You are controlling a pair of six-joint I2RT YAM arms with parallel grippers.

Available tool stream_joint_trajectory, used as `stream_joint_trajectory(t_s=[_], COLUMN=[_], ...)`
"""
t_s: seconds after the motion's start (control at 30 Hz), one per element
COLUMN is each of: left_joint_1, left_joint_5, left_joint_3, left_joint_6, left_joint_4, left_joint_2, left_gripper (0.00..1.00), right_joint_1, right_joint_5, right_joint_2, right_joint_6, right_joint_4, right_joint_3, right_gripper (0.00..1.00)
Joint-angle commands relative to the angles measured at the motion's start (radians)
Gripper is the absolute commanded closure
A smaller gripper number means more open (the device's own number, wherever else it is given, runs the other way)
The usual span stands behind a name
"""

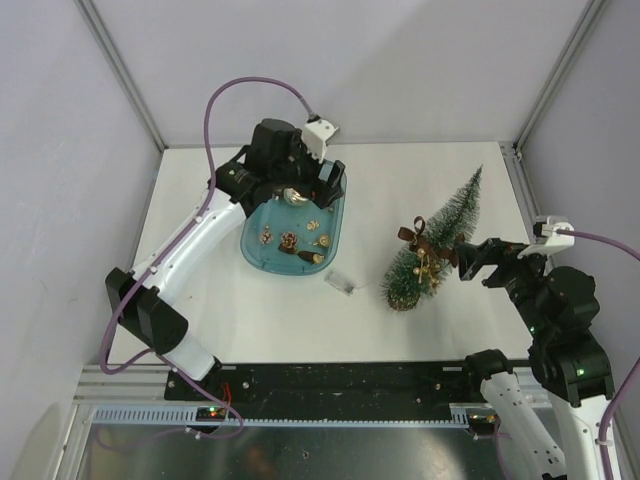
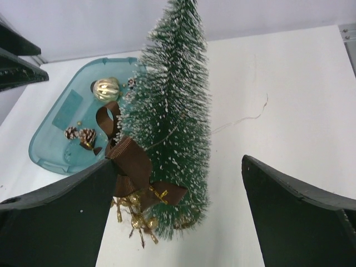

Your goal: Decorate the small christmas tree

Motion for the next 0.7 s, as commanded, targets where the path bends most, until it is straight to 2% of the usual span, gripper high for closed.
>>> stream_joint_trajectory(t_s=[0.0, 0.23, 0.47, 0.67], left_joint_1=[0.022, 0.023, 0.024, 0.023], left_joint_5=[0.089, 0.125, 0.125, 0.127], left_joint_3=[0.014, 0.001, -0.02, -0.042], left_joint_6=[-0.038, -0.027, -0.01, 0.003], left_joint_4=[0.001, 0.001, 0.001, 0.004], left_joint_2=[-0.035, -0.059, -0.09, -0.113], left_gripper=[0.0, 0.0, 0.0, 0.0], right_joint_1=[-0.003, -0.003, -0.004, -0.006], right_joint_5=[-0.02, -0.09, -0.197, -0.124], right_joint_2=[0.012, 0.091, 0.251, 0.306], right_joint_6=[-0.015, -0.014, -0.007, 0.08], right_joint_4=[-0.075, -0.145, -0.315, -0.468], right_joint_3=[0.043, 0.068, 0.216, 0.287], right_gripper=[0.02, 0.01, 0.01, 0.01])
